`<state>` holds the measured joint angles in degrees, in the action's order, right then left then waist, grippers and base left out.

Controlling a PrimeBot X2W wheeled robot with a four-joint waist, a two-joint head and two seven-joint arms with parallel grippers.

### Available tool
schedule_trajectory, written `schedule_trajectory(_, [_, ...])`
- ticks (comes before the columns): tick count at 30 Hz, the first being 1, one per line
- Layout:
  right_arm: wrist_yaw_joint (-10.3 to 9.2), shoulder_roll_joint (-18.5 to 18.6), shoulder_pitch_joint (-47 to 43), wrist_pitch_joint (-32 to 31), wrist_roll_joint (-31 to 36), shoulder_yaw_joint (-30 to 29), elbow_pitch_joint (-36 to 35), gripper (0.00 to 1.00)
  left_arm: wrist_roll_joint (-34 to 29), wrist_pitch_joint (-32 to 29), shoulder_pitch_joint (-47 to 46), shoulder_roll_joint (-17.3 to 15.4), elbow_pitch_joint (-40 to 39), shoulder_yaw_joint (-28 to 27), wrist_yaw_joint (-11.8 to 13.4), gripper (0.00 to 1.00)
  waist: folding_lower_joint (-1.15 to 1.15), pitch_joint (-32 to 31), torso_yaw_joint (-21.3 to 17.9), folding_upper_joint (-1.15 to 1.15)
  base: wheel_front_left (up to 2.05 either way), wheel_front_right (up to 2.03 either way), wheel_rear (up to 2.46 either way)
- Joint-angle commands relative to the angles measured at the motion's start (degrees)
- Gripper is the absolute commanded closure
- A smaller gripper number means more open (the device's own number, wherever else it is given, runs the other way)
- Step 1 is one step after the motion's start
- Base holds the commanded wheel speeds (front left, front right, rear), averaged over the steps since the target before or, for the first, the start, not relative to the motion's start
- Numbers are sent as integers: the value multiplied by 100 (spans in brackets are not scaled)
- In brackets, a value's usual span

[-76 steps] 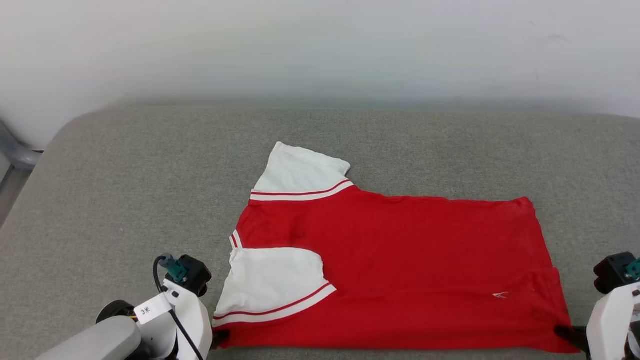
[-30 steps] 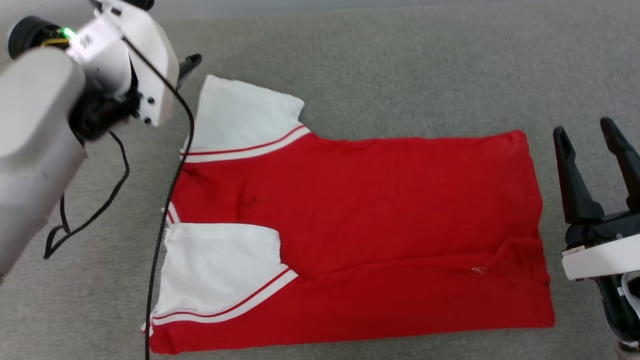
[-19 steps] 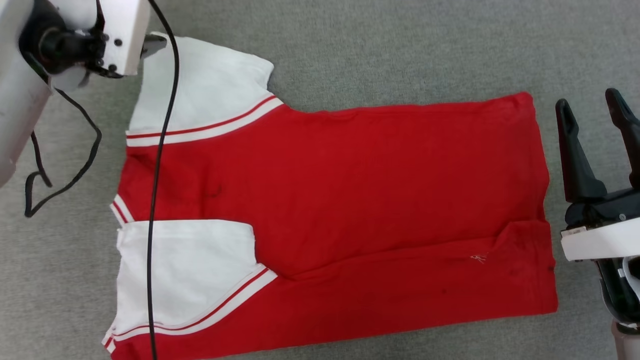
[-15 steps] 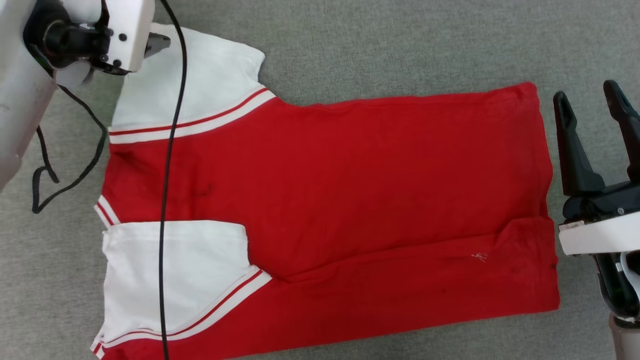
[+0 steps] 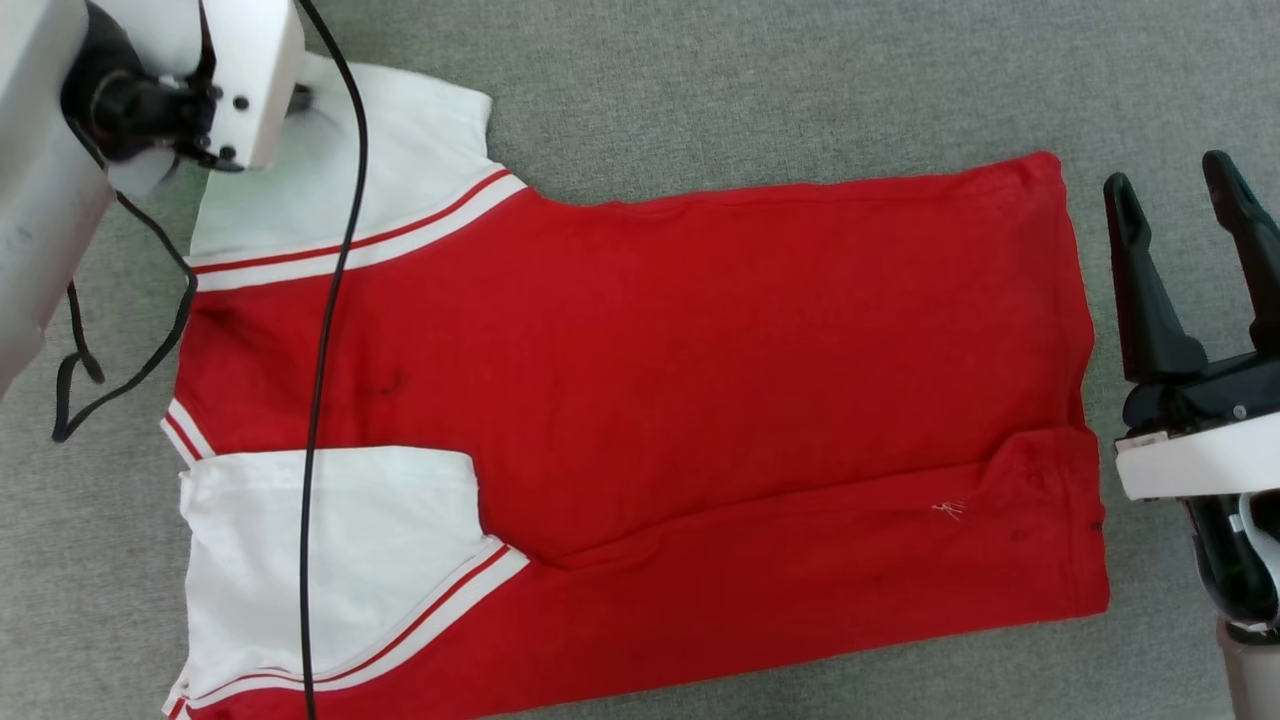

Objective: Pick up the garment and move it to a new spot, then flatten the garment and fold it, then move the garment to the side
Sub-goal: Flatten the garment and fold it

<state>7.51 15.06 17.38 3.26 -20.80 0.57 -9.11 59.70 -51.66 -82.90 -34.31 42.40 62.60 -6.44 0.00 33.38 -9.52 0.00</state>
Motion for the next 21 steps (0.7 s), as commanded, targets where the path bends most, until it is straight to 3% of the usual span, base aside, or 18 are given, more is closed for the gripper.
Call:
schedule_trajectory(1, [-5, 55, 137, 13, -25, -9, 7, 0, -80, 9, 411, -55, 72, 201, -25, 100, 0, -56, 26, 0, 0, 0, 0])
schedule_trajectory(7, [-5, 401, 354, -192, 20, -169, -21, 0, -36, 722, 316, 65, -77, 22, -63, 100, 0, -425, 238, 0, 0, 0, 0])
schedule_trajectory(12, [-5, 838, 622, -830, -258, -213, 139, 0, -159, 1203, 435, 108, -282, 124, -88, 100, 0, -735, 410, 0, 0, 0, 0])
schedule_trajectory(20, [-5, 1940, 1296, -3279, -1353, 285, 795, 0, -166, 1837, 683, 207, -883, 368, -96, 100, 0, -1080, 785, 0, 0, 0, 0])
schedule_trajectory(21, [-5, 2171, 1465, -3957, -1611, 461, 954, 0, -192, 1940, 669, 224, -1018, 441, -96, 100, 0, -1097, 862, 0, 0, 0, 0])
